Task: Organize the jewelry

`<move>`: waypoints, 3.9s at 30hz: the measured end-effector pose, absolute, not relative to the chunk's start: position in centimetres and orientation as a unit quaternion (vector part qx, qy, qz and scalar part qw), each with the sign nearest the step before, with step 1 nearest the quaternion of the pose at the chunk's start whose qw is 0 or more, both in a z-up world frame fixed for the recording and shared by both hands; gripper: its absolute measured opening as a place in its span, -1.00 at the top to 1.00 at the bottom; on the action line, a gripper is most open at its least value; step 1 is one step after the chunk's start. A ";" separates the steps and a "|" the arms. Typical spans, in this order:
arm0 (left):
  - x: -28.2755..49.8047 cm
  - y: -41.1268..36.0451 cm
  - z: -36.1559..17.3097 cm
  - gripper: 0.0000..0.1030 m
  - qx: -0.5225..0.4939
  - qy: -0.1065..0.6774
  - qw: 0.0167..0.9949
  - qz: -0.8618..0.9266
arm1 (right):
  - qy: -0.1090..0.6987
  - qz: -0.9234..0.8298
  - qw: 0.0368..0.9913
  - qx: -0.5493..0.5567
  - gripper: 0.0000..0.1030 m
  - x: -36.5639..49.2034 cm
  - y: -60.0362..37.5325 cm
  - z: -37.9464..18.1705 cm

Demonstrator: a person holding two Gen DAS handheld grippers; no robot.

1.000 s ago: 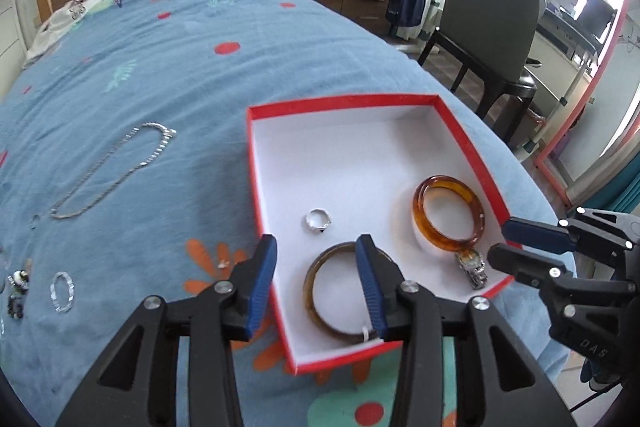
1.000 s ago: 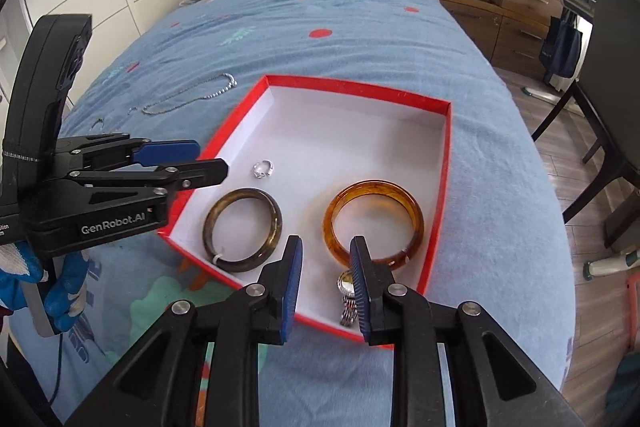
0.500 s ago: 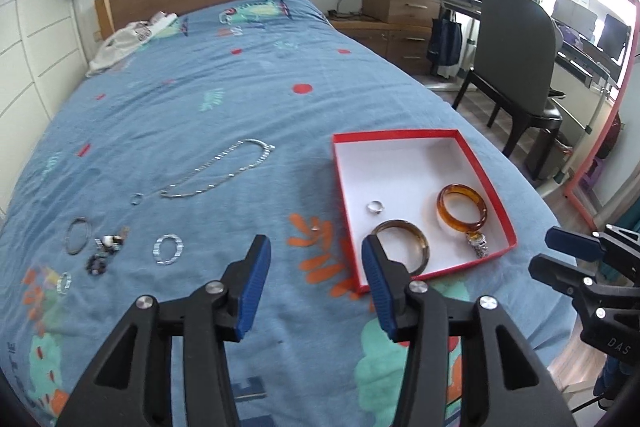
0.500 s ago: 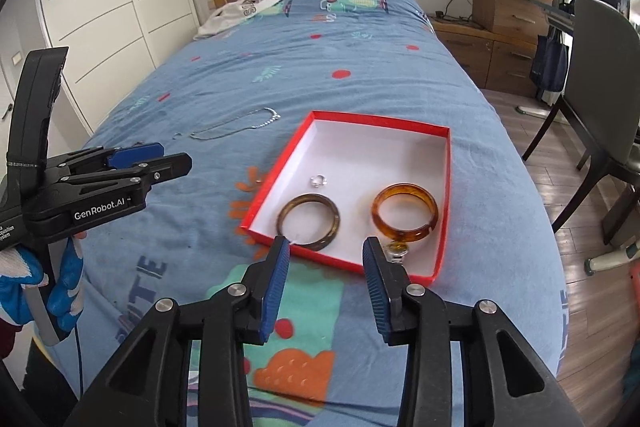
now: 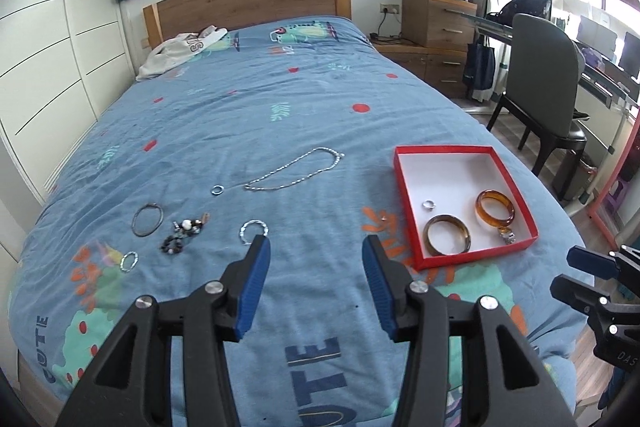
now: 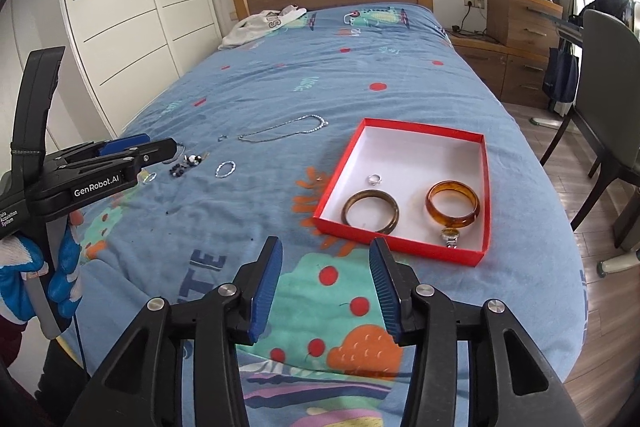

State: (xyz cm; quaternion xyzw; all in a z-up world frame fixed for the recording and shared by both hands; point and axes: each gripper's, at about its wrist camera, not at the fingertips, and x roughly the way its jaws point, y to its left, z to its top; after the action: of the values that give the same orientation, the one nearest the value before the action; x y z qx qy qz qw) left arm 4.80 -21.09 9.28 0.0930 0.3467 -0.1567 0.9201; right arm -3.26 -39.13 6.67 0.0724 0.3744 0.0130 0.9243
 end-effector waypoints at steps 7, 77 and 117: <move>3.6 -18.6 9.7 0.01 0.090 0.340 0.925 -0.147 | 0.369 0.014 0.926 0.077 0.12 -4.1 -37.5 6.8; 6.5 -5.3 2.6 -0.03 0.017 0.407 0.910 -0.072 | 0.430 0.082 0.898 0.042 -0.01 2.0 -25.1 3.0; 13.9 0.5 -4.5 -0.13 -0.055 0.468 0.882 -0.014 | 0.471 0.127 0.872 0.048 -0.17 12.4 -22.6 -2.7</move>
State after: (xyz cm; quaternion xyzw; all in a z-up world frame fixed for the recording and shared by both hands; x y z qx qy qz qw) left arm 13.94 0.55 -4.55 -0.0553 0.4682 -0.0145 0.8818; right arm 12.42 -22.57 -2.69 0.0479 0.4712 0.1272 0.8715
